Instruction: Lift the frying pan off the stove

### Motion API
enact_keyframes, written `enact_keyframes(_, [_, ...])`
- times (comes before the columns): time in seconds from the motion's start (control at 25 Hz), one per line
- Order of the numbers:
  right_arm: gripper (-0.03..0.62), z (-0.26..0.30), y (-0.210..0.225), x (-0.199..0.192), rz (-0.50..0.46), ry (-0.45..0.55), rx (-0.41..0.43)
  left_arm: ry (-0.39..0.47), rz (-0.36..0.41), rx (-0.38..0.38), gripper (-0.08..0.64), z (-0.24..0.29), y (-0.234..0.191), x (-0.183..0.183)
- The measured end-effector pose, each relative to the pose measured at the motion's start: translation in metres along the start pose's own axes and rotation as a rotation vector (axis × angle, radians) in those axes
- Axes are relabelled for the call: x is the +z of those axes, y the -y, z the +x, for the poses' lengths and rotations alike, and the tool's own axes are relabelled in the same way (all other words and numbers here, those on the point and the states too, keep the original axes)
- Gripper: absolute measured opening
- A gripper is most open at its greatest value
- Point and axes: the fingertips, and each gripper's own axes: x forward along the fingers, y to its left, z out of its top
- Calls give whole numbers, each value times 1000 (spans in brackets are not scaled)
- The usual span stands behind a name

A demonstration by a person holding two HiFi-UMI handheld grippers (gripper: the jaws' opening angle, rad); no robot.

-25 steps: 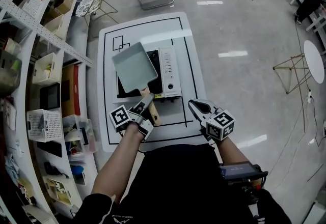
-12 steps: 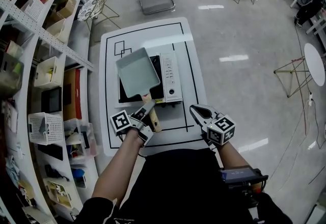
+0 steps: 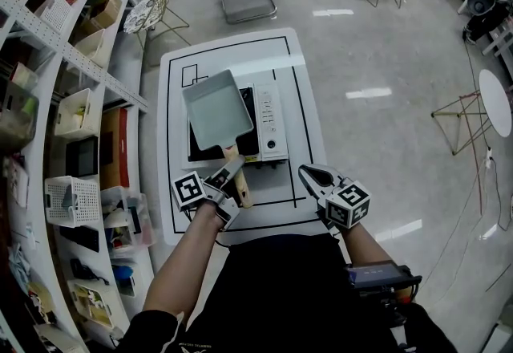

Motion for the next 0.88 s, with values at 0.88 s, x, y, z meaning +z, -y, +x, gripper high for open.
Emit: enact_keyframes(0.88, [25, -1, -4, -1, -12, 4, 11, -31, 67, -54, 115, -2, 42, 6])
